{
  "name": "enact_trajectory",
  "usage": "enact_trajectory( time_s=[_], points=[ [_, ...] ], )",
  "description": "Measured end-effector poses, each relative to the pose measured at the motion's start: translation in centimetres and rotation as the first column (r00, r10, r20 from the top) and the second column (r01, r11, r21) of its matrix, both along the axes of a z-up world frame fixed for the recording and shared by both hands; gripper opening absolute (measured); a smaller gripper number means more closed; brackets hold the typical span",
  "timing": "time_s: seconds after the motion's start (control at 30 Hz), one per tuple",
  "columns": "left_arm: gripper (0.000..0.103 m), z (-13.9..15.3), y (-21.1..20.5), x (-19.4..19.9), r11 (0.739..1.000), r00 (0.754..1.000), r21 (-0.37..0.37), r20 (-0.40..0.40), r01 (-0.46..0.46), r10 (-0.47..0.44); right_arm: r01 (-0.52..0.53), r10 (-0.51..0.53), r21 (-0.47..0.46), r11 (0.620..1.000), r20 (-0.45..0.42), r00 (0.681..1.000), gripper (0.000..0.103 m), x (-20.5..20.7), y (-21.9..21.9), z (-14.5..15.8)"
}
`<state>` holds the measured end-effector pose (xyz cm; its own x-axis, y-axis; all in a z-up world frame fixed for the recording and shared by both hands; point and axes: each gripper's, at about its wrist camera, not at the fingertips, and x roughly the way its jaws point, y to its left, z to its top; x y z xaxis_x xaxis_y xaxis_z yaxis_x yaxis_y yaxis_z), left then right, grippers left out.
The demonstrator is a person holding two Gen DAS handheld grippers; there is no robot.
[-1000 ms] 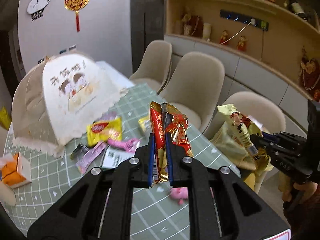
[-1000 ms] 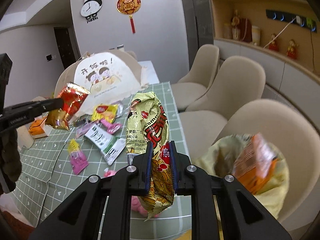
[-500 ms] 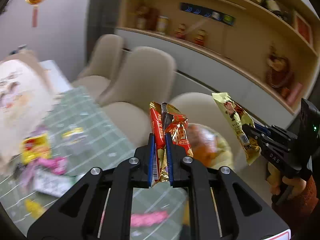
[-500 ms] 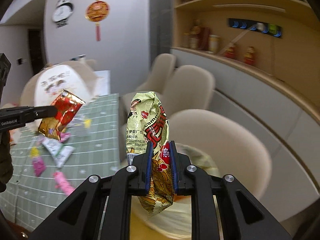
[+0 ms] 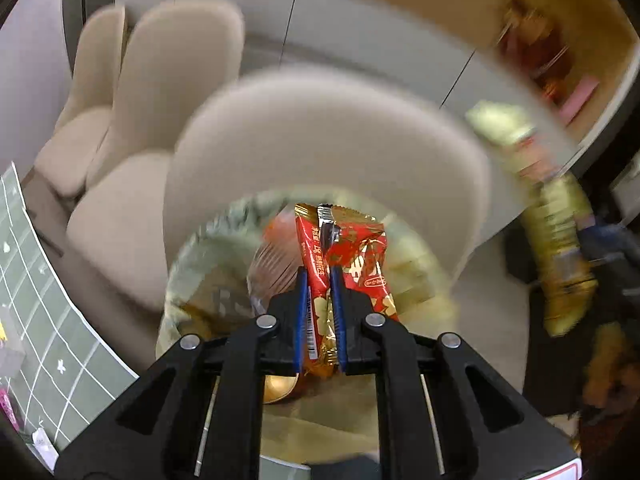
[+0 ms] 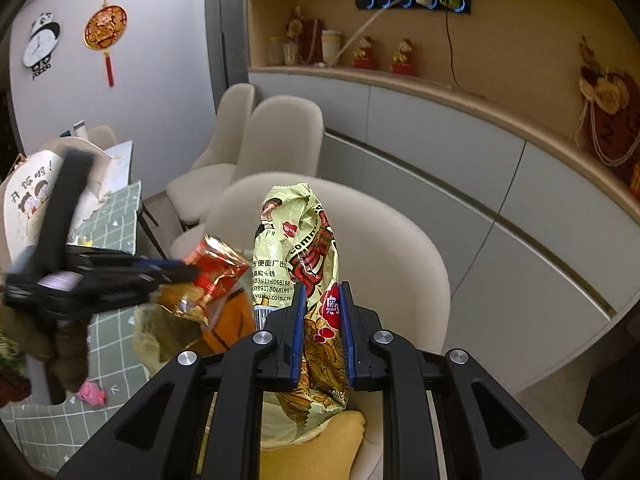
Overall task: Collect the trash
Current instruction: 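Carry both items to the bin and release the red wrappers from the left gripper, then lower the gold bag into the bin and open the right gripper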
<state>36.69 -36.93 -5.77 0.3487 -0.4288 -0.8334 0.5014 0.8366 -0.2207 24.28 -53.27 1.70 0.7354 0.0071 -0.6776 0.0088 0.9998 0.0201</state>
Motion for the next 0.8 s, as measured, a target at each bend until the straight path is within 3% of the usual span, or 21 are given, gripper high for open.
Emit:
enact_trajectory(
  time_s=[0.07, 0.17, 0.33, 0.5, 0.63, 0.8],
  points=[
    [0.011, -2.2, 0.1, 0.6, 0.999, 0.998, 0.037, -0.055, -0.014, 0.016, -0.001, 0.001, 0.011, 1.000, -0.016, 1.000, 0.016, 0.5, -0.1, -0.6],
    [0.011, -2.8, 0.7, 0.7, 1.000, 0.998, 0.022, -0.059, -0.018, 0.020, -0.014, 0.015, 0.034, 0.999, -0.031, 0.999, 0.017, 1.3, 0.3, -1.5],
    [0.045, -1.1, 3.3, 0.4, 0.997, 0.998, -0.065, -0.051, -0.045, 0.041, -0.100, 0.104, 0.062, 0.993, -0.057, 0.993, 0.017, 3.8, 3.3, -2.8],
    [0.048, 0.6, 7.6, -0.7, 0.988, 0.992, -0.098, -0.026, -0.122, 0.120, -0.212, 0.221, 0.093, 0.973, -0.096, 0.971, 0.016, 6.4, 7.2, -4.4],
    [0.049, 1.7, 11.3, -2.4, 0.974, 0.980, -0.108, -0.010, -0.200, 0.200, -0.268, 0.289, 0.130, 0.955, -0.188, 0.939, 0.017, 8.4, 10.0, -7.4],
    [0.049, 2.5, 15.5, -5.6, 0.961, 0.962, -0.064, 0.046, -0.268, 0.271, -0.285, 0.288, 0.051, 0.957, -0.275, 0.917, 0.017, 9.2, 11.7, -10.2]
  ],
)
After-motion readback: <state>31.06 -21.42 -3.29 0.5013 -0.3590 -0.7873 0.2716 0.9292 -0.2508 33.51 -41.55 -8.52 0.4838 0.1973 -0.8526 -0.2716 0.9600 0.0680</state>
